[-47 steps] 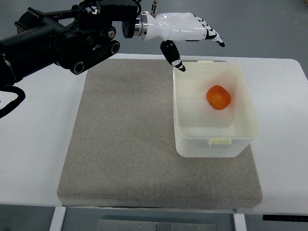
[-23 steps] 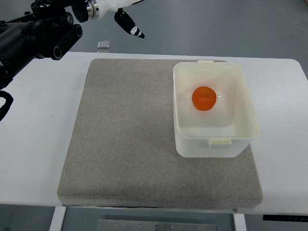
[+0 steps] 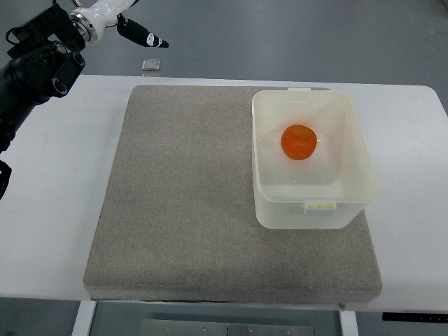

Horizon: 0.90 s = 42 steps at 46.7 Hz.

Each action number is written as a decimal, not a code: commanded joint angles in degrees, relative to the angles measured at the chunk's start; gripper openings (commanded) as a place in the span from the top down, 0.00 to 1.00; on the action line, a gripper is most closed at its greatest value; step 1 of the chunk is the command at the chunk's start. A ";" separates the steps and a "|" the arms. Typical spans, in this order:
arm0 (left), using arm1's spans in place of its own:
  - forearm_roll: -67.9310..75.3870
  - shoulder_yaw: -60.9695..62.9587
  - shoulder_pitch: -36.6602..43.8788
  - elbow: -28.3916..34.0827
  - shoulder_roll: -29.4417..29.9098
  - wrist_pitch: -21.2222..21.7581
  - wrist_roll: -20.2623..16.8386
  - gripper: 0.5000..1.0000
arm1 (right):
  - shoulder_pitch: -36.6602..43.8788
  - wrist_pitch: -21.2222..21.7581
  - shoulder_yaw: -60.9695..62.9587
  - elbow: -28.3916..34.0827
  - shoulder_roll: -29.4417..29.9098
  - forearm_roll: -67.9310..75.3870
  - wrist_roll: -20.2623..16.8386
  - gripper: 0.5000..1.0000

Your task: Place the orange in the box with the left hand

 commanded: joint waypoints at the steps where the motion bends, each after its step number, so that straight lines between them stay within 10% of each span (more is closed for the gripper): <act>1: -5.92 0.21 0.36 -0.08 -0.30 -0.01 5.51 0.09 | 0.00 0.00 0.00 0.00 0.00 0.04 0.00 0.15; 20: -24.55 -0.23 0.63 0.18 -2.41 3.42 28.73 0.16 | 0.00 0.00 0.00 0.00 0.00 0.04 0.00 0.15; 32: -44.42 -0.57 2.12 -0.35 -2.32 0.96 28.38 0.15 | 0.00 0.00 0.00 0.00 0.00 0.04 0.00 0.15; 42: -51.29 -11.38 3.00 0.27 -1.09 -11.51 20.04 0.14 | 0.00 0.00 0.00 0.00 0.00 -0.04 0.00 0.15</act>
